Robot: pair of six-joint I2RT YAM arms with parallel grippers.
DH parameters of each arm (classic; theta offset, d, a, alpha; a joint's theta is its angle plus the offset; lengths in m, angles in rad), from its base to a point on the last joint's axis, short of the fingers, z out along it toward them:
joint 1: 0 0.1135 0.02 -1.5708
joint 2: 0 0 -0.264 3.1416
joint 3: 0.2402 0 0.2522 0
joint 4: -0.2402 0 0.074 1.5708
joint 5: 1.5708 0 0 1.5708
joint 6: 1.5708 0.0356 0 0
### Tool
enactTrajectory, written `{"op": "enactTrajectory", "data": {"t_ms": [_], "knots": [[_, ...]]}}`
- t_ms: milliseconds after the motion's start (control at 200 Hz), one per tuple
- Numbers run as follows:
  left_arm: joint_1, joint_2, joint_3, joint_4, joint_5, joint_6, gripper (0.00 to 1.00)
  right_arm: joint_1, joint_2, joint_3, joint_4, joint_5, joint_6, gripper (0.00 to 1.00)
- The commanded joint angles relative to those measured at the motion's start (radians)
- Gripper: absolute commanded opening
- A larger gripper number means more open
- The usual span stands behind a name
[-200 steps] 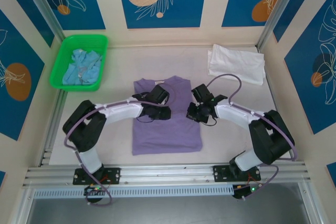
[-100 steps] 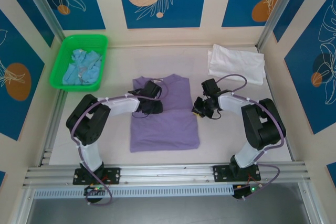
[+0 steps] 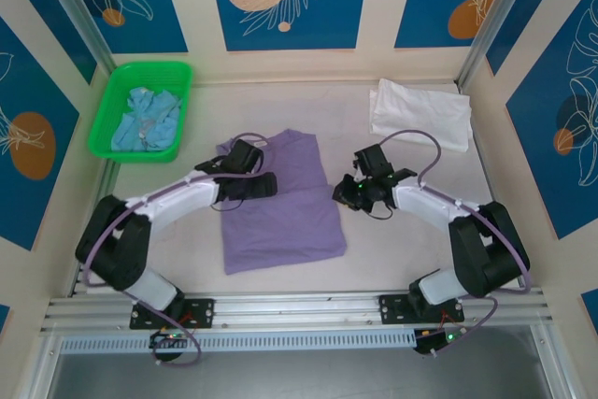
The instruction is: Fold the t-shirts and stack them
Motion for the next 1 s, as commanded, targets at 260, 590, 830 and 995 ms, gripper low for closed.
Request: {"op": "enactTrajectory", "data": {"t_ms": [260, 590, 830, 995], "knots": [[-0.087, -0.354, -0.287, -0.174, 0.258, -0.002, 0.74, 0.221, -0.107, -0.11, -0.059, -0.026, 0.013, 0.28], [-0.231, -0.391, -0.474, -0.239, 0.118, -0.187, 0.68, 0.225, -0.063, -0.151, -0.173, 0.053, 0.074, 0.32], [-0.232, -0.493, -0.554, -0.271, 0.09, -0.266, 0.7, 0.24, -0.094, -0.251, -0.155, 0.022, 0.129, 0.32], [-0.234, -0.503, -0.55, -0.316, 0.067, -0.279, 0.71, 0.304, -0.121, -0.308, -0.142, 0.029, 0.218, 0.32]]}}
